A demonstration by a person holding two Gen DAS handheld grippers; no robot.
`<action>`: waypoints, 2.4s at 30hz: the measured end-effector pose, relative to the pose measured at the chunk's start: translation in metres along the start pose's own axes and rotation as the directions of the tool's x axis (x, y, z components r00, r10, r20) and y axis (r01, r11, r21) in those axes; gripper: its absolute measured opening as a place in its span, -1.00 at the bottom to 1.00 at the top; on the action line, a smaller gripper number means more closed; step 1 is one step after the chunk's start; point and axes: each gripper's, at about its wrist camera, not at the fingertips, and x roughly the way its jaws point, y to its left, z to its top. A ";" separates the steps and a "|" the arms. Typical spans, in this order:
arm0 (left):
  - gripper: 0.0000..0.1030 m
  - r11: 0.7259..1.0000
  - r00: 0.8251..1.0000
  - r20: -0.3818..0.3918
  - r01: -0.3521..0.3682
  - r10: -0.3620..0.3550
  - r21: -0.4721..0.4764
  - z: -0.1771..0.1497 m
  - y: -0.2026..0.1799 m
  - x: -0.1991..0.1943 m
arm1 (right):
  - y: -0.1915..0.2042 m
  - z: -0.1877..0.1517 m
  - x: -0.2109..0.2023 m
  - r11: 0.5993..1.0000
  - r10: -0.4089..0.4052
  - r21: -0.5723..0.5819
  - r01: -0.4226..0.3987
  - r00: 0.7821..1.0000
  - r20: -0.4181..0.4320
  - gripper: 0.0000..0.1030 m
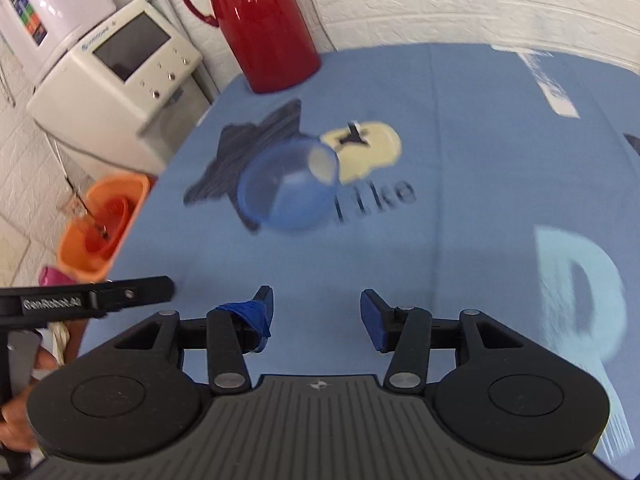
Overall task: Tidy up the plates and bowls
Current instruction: 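Move the left gripper to the blue plastic bowl and grasp its rim, then lift the blue plastic bowl with the left gripper, then carry the blue plastic bowl with the left gripper over the steel bowl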
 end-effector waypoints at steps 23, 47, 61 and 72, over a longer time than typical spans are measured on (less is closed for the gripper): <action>0.15 0.996 0.995 0.037 -0.093 0.092 0.009 0.046 -0.011 0.105 | -0.011 0.056 0.103 0.984 -0.133 -0.114 0.134 0.991 0.019 -0.24; -1.00 0.999 1.000 -0.002 -0.024 0.024 0.026 0.036 -0.015 0.093 | 0.012 0.039 0.092 0.994 -0.044 -0.096 0.047 0.998 0.034 -0.63; -1.00 1.000 0.999 -0.043 0.023 -0.023 0.019 0.013 -0.017 0.066 | 0.018 0.018 0.065 0.996 -0.041 -0.079 0.041 0.999 -0.008 -0.64; -1.00 0.989 0.993 -0.061 0.103 -0.097 0.104 -0.048 -0.068 -0.008 | 0.011 -0.041 -0.025 0.999 -0.052 0.001 0.052 0.999 -0.001 -0.51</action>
